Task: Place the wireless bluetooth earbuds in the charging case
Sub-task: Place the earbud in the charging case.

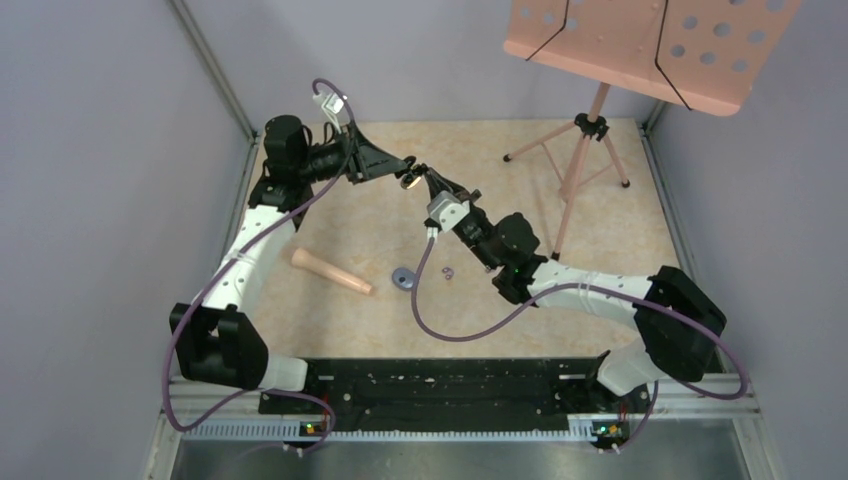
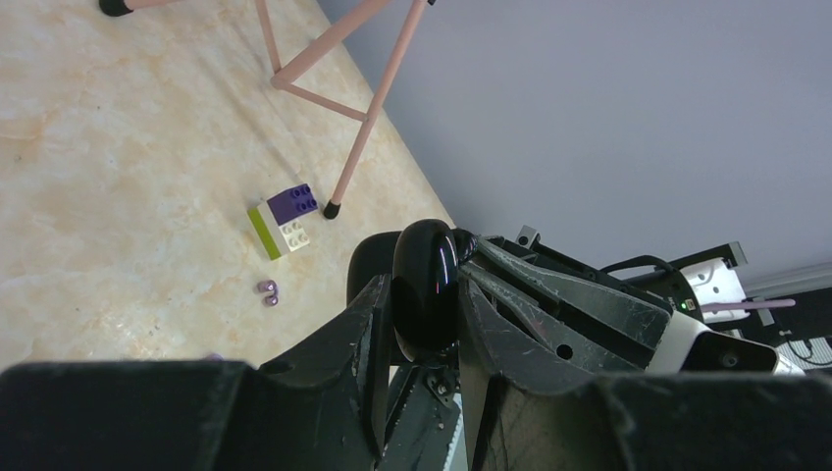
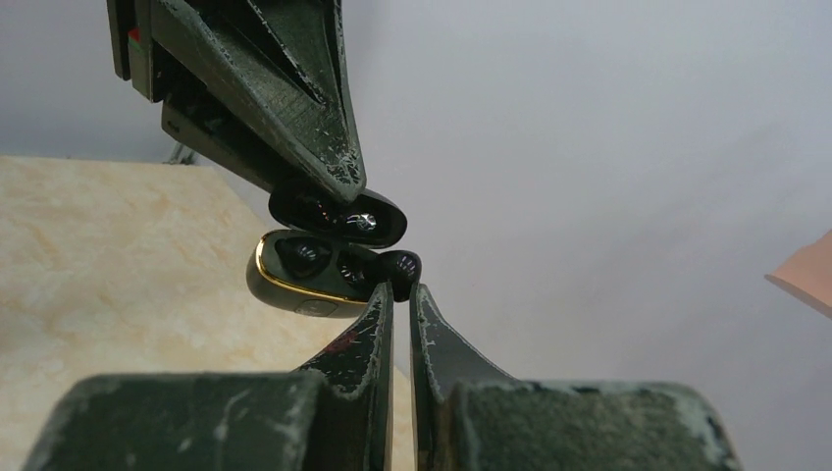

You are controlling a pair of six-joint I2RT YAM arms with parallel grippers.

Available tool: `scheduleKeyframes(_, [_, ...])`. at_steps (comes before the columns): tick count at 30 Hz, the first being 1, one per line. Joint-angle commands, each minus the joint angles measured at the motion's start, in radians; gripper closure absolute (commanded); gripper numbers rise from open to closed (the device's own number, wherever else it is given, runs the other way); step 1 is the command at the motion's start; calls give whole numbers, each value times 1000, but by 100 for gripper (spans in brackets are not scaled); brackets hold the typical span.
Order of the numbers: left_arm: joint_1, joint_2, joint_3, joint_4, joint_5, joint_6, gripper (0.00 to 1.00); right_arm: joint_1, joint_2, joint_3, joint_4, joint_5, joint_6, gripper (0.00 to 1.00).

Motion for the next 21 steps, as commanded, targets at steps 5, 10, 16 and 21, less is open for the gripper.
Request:
scheduleKeyframes(5, [0,-4,34,105,72,-29,100,8,30,-10,88,-48,-51,100])
scheduleKeyframes(10, [0,0,30,100,73,-19,100,7,19,5,27,-83,-60,100])
scheduleKeyframes(16, [-1,3,27,86,56,11,100,8,1,33,-106,-115,-61,99])
scheduleKeyframes(21, [-1,3,15,81,49,32,100,7,-20,96,-235,-122,-3,95])
